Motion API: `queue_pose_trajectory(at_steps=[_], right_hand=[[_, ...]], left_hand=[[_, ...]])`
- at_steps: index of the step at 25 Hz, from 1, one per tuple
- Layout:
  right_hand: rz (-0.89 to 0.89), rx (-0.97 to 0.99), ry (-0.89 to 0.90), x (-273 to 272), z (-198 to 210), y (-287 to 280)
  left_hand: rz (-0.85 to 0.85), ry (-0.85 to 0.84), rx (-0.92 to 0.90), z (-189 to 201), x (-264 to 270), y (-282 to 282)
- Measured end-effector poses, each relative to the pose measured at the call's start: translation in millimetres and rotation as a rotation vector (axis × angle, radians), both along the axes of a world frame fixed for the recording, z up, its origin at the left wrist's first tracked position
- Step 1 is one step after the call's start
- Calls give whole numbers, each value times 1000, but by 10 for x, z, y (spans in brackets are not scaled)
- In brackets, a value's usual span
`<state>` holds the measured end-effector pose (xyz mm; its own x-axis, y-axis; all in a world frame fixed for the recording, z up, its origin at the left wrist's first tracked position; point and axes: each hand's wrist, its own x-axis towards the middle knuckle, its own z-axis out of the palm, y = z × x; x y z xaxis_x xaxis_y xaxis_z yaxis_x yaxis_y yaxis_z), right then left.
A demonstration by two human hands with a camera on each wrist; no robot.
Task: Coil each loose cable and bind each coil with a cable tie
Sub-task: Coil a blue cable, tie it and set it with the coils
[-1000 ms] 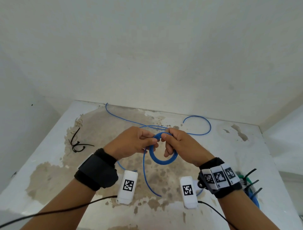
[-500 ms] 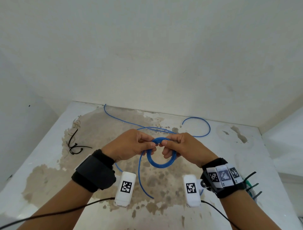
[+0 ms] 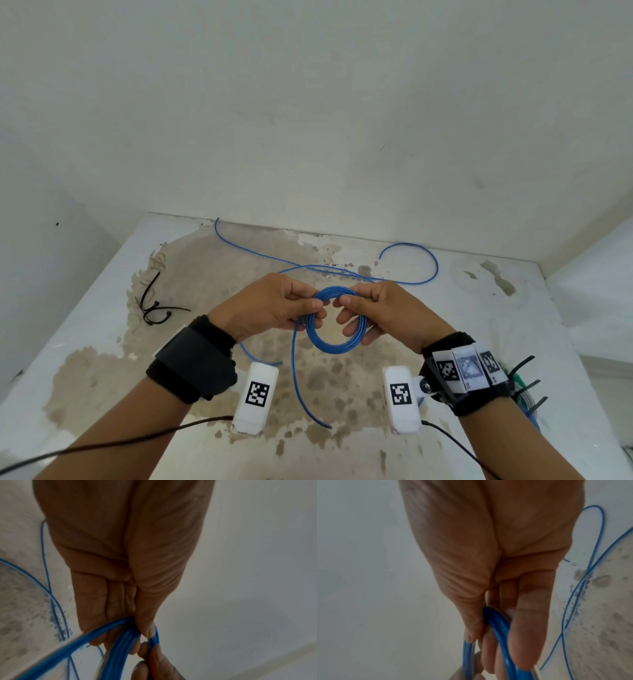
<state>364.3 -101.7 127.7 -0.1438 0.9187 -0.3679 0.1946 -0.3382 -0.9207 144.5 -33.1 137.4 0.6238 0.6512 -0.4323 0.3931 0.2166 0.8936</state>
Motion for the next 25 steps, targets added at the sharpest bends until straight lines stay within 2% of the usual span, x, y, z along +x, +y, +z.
queue_pose_trajectory(at_steps=[4,19,23,25], right_hand=[[-6,-27,38,-30,-35,-31],[-104,22,69,-95,-128,-3],[-171,59,70,-151,-142,14],[-245,66,55,-191,-133,19]], left_hand=[[-1,28,7,-52,-19,-29],[241,-152,-94,-109,-55,-7],[261,-155,-75,-126,-59,18],[338,-195,-58,-160,-45,50]])
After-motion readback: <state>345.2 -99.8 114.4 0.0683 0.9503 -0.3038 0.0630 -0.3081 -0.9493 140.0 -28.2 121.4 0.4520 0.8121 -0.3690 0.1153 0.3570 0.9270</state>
